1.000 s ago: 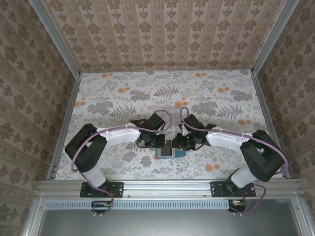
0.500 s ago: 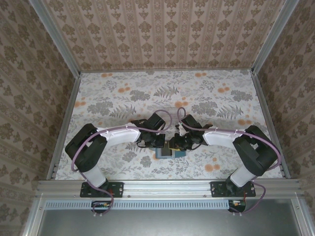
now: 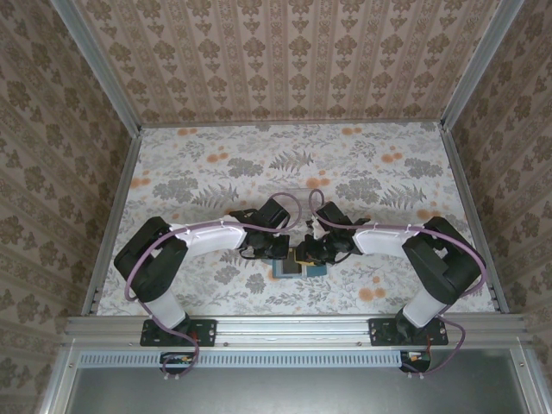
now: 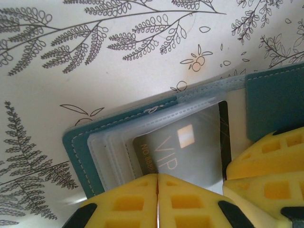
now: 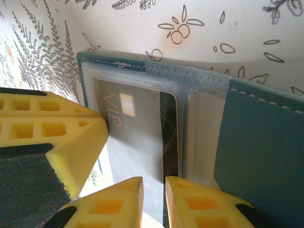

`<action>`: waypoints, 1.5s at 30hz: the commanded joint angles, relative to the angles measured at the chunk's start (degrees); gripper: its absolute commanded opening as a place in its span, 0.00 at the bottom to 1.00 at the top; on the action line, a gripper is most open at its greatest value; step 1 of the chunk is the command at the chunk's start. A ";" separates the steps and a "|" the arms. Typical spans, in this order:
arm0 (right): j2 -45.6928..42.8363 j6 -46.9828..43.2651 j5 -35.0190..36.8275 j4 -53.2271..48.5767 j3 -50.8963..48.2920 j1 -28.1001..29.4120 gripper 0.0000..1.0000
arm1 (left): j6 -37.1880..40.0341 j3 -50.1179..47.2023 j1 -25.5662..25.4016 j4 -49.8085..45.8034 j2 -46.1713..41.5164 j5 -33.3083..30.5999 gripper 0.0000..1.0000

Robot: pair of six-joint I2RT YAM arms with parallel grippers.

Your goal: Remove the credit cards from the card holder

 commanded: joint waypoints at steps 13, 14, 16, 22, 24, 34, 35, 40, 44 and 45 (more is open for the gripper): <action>-4.69 -1.58 5.13 -9.79 2.11 -0.19 0.22 | 2.30 1.50 -0.08 -7.42 -1.65 -3.28 0.08; -5.03 -1.62 5.33 -9.93 2.32 -0.19 0.22 | 2.30 1.63 -0.16 -7.33 -1.94 -3.32 0.09; -5.30 -2.09 5.45 -10.16 2.80 -0.28 0.22 | 1.97 1.99 -0.27 -7.24 -2.52 -3.30 0.09; -4.00 -2.91 3.51 -8.22 4.25 -0.46 0.23 | 0.81 2.11 -0.84 -6.78 -4.56 -2.91 0.12; -3.38 -2.82 2.67 -7.48 4.81 -0.43 0.23 | 0.21 2.01 -1.09 -5.98 -4.96 -2.37 0.12; 1.41 -3.14 0.72 -5.76 7.83 -0.46 0.23 | -1.65 -2.79 -1.94 -1.65 -3.73 0.76 0.10; 1.70 -3.18 0.60 -5.59 7.96 -0.46 0.22 | -1.59 -2.95 -1.94 -1.54 -3.53 0.82 0.10; 3.72 -3.07 0.23 -5.00 8.31 -0.46 0.22 | -1.66 -3.22 -1.92 -1.50 -2.56 0.32 0.09; 4.62 -3.51 1.60 -6.39 8.48 -0.45 0.21 | -1.52 -3.06 -1.93 -1.81 -2.25 -0.05 0.09; 4.57 -3.80 2.55 -7.34 8.48 -0.46 0.21 | -1.38 -3.01 -1.96 -2.09 -2.18 -0.20 0.09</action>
